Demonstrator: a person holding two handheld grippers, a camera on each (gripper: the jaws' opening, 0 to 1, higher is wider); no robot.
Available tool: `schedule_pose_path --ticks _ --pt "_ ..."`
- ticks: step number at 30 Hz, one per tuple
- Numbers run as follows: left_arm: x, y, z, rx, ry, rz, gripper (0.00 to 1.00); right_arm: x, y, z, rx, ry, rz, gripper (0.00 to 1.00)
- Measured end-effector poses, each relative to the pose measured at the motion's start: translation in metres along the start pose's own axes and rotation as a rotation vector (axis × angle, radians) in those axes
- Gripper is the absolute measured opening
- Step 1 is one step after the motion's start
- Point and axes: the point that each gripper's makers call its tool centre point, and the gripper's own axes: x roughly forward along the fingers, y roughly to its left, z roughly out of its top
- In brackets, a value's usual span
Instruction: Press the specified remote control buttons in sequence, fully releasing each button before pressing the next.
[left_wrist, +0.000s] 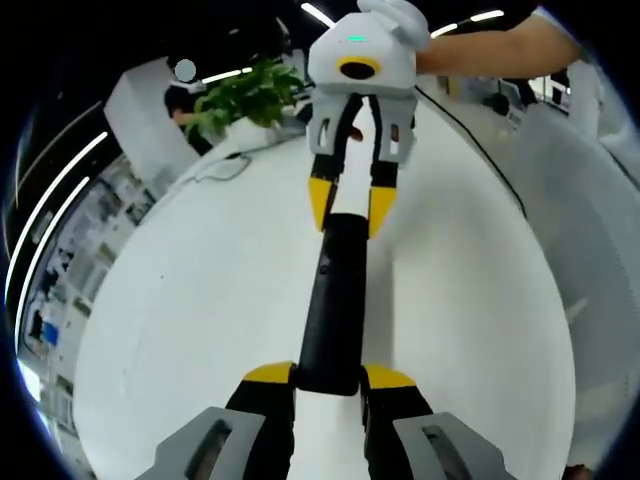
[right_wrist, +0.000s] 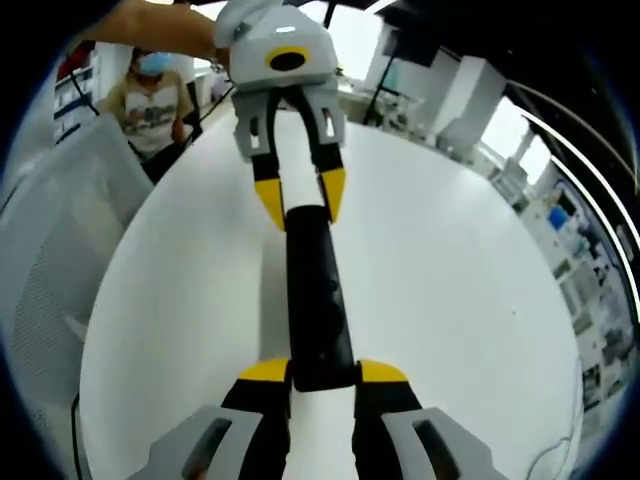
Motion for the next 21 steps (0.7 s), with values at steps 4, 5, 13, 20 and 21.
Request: schedule_pose_path --ticks 4,5,13,20,21 --pt "0.010 0.013 -0.004 -0.004 0.005 -0.001 0.23 0.007 -0.013 -0.004 0.001 0.003 -0.005 0.19" --pt "0.012 0.015 -0.004 -0.005 0.006 -0.001 0.23 0.009 -0.016 -0.005 0.002 0.004 -0.005 0.19" --pt "0.026 0.033 -0.011 -0.022 0.011 -0.007 0.24 0.020 -0.033 -0.011 0.008 0.003 0.004 0.19" --pt "0.032 0.047 -0.017 -0.015 0.025 -0.017 0.24 0.028 -0.044 -0.014 0.016 0.003 0.012 0.20" --pt "0.033 0.048 -0.017 -0.015 0.028 -0.019 0.24 0.029 -0.045 -0.014 0.018 0.002 0.013 0.20"
